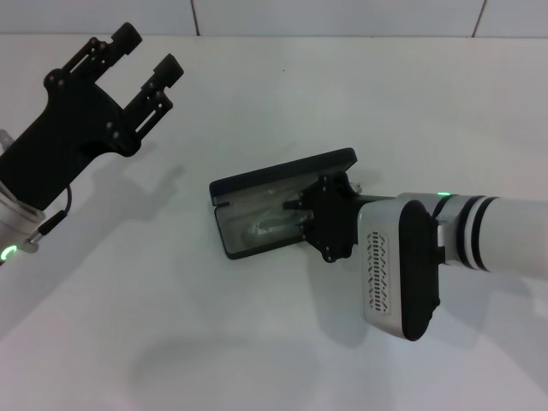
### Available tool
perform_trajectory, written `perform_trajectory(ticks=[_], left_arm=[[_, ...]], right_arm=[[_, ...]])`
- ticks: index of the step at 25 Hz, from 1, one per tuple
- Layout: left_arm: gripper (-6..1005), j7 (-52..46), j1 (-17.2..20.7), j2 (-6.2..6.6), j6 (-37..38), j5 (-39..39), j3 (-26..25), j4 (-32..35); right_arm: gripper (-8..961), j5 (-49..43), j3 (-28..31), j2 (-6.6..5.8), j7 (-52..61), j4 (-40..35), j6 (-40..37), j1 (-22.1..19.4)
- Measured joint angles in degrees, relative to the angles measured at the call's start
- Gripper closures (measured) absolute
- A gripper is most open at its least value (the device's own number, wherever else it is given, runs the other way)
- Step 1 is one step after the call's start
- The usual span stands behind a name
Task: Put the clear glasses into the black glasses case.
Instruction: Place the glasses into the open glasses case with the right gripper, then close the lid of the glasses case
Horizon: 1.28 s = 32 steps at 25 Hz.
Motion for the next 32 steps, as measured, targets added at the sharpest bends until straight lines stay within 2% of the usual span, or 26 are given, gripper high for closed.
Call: perform_trajectory(ticks=[9, 13, 14, 19, 22, 26, 27, 28, 32], left_arm=[[351, 0.08, -0.33, -0.02, 0.01, 0.05, 0.09, -0.89], [347, -0.02, -0.35, -0.02, 0.01, 0.08, 0.09, -0.98], [346, -0.03, -0.36, 0.0, 0.01, 0.09, 0.09, -1.02], [340, -0.05, -0.44, 0.0, 0.01, 0.09, 0.09, -1.34], [336, -0.12, -0.44, 0.0, 0.0, -0.01, 0.09, -1.36], [332, -0.17, -1.66, 0.0, -0.23, -0.02, 0.08, -1.84], [330, -0.36, -2.61, 0.01, -0.86, 0.02, 0.09, -2.66], [329, -0.36, -2.61, 0.01, -0.86, 0.02, 0.09, -2.66], [325, -4.67, -5.7, 0.17, -6.85, 1.58, 0.23, -4.19]], right_arm=[[784, -0.13, -0.23, -0.03, 0.04, -0.21, 0.18, -0.83], [641, -0.06, 0.45, -0.3, 0.12, -0.7, -0.82, -1.19], [605, 0.0, 0.81, -0.35, 0.15, -0.98, -1.4, -1.42], [604, 0.0, 6.5, -0.49, 0.3, -3.71, -10.92, -3.51], [603, -0.18, 13.25, -0.52, 1.73, -5.13, -20.97, -4.15], [603, 0.51, 25.3, -0.59, 4.07, -4.66, -34.72, -3.91], [603, 2.42, 31.83, -0.53, 4.27, -2.65, -40.62, -3.62], [602, 2.42, 31.83, -0.53, 4.27, -2.65, -40.62, -3.62], [602, 8.61, 48.63, -0.67, 4.01, 6.76, -52.79, -0.81]])
